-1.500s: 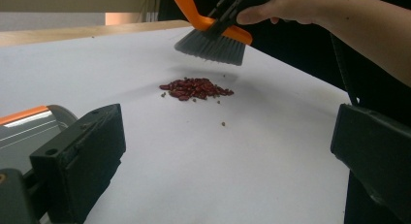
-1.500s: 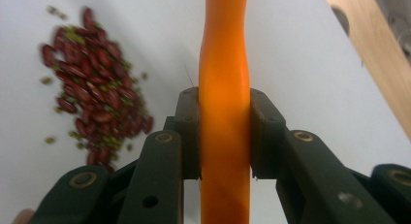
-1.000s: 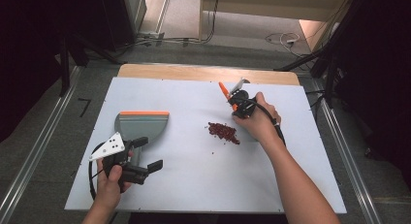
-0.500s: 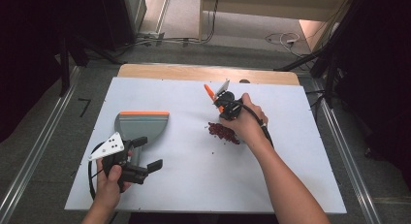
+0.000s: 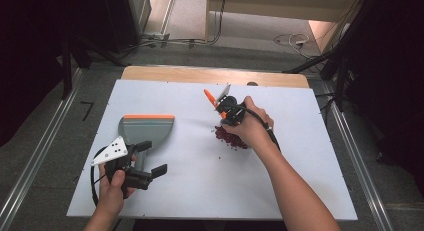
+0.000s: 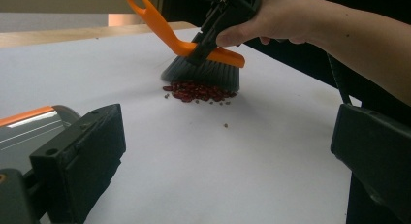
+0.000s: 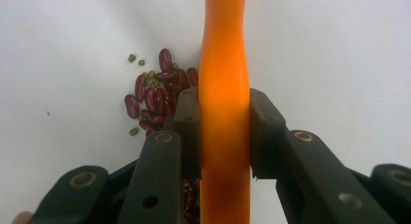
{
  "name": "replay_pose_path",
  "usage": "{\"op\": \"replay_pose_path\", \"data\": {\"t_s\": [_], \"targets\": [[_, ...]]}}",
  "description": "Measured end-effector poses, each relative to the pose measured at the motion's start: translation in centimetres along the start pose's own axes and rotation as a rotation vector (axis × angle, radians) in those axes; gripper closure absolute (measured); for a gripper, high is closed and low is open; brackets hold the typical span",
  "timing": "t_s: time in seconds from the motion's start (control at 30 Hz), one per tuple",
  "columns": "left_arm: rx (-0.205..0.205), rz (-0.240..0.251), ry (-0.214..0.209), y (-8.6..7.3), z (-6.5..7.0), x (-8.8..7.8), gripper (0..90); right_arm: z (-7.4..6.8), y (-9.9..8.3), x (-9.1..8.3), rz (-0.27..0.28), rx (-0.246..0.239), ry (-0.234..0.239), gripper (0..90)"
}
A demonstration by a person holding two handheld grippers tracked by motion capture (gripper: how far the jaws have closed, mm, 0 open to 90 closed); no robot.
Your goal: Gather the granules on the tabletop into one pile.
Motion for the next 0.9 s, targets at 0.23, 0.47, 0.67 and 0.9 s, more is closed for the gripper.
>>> {"op": "replay_pose_path", "data": {"t_s": [0.23, 0.47, 0.67, 0.9], "targets": [[0.000, -0.001, 0.001, 0.0, -0.1, 0.0, 0.3, 0.9, 0.0, -0.8, 0.043, -0.039, -0.053, 69.0], [0.005, -0.005, -0.002, 0.0, 0.0, 0.1, 0.3, -0.1, 0.3, 0.6, 0.022, -0.128, -0.074, 68.9], [0.000, -0.004, 0.002, -0.1, -0.1, 0.0, 0.3, -0.9, 0.1, 0.0, 0.033, -0.171, -0.035, 68.9], [-0.001, -0.003, 0.001, 0.0, 0.0, 0.1, 0.3, 0.5, -0.1, -0.9, 0.072, -0.133, -0.056, 68.9]]}}
Point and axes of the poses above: each handheld gripper's, and its own axes: x roughly forward along the jaws, y roughly out of its top, z roughly to its right, the point moved 1 cm from there along x, roughly forward along the jaws, and after that the axes turned 7 degrees about -y, right-handed, at the moved point
